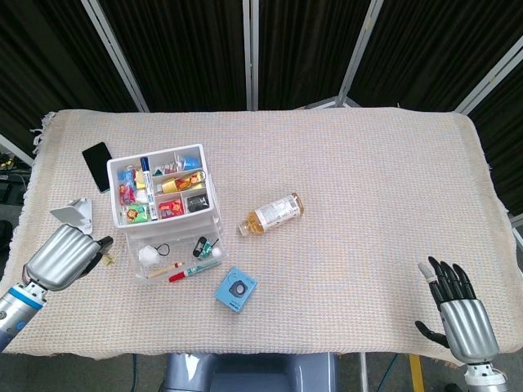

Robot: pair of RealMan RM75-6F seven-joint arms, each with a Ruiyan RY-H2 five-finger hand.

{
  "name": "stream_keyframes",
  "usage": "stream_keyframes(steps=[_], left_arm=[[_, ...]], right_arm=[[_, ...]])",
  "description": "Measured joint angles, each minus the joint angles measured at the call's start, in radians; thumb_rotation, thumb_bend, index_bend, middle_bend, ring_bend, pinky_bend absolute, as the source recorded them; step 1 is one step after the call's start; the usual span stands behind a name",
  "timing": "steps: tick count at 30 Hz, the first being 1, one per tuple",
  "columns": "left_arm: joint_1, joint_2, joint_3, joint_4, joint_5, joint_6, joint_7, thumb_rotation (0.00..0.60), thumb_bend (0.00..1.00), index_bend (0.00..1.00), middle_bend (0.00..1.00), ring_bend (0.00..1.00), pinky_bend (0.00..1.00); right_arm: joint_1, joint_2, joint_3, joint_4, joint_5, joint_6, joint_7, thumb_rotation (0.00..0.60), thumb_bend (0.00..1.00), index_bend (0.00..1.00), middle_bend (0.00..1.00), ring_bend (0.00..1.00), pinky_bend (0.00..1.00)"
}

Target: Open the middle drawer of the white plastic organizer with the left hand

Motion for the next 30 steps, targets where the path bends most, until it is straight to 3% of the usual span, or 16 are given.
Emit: stream_keyframes(steps=[6, 10, 13, 16, 21, 23, 26, 30], left_arm=[[0.029, -0.060, 0.007, 0.090, 0.009, -0.007, -0.051, 0.600, 0.32, 0.42, 0.98, 0.94, 0.80], [0.044, -0.098, 0.006, 0.134, 0.001, -0.012, -0.070, 0.600, 0.28, 0.38, 0.97, 0.93, 0.79], [0.058, -0.121, -0.001, 0.160, -0.007, 0.001, -0.089, 0.600, 0.21, 0.35, 0.91, 0.88, 0.71], [0.080, -0.140, -0.014, 0.172, -0.013, 0.046, -0.096, 0.600, 0.18, 0.29, 0.70, 0.73, 0.56], [0.154, -0.200, -0.032, 0.186, -0.004, 0.199, -0.094, 0.600, 0.14, 0.04, 0.22, 0.32, 0.22], [0.192, -0.231, -0.032, 0.188, 0.007, 0.258, -0.089, 0.600, 0.13, 0.01, 0.08, 0.18, 0.12], [0.258, -0.281, -0.027, 0.177, 0.027, 0.334, -0.077, 0.600, 0.11, 0.00, 0.00, 0.02, 0.01], [0.317, -0.310, -0.015, 0.124, 0.036, 0.374, -0.040, 0.600, 0.09, 0.00, 0.00, 0.00, 0.00]], right_arm=[[0.002, -0.002, -0.001, 0.001, 0.004, -0.007, -0.004, 0.600, 0.02, 0.00, 0.00, 0.00, 0.00], [0.002, -0.002, 0.000, 0.001, 0.008, -0.010, -0.006, 0.600, 0.02, 0.00, 0.00, 0.00, 0.00], [0.002, -0.002, 0.000, 0.000, 0.009, -0.012, -0.008, 0.600, 0.02, 0.00, 0.00, 0.00, 0.00], [0.002, -0.001, 0.001, -0.001, 0.010, -0.010, -0.005, 0.600, 0.02, 0.00, 0.00, 0.00, 0.00], [0.002, 0.003, 0.005, -0.002, 0.014, -0.006, 0.006, 0.600, 0.02, 0.00, 0.00, 0.00, 0.00], [0.002, 0.005, 0.007, -0.002, 0.016, -0.004, 0.008, 0.600, 0.02, 0.00, 0.00, 0.00, 0.00], [0.001, 0.006, 0.009, -0.002, 0.016, 0.001, 0.012, 0.600, 0.02, 0.00, 0.00, 0.00, 0.00], [0.001, 0.008, 0.012, 0.000, 0.011, 0.013, 0.022, 0.600, 0.02, 0.00, 0.00, 0.00, 0.00]])
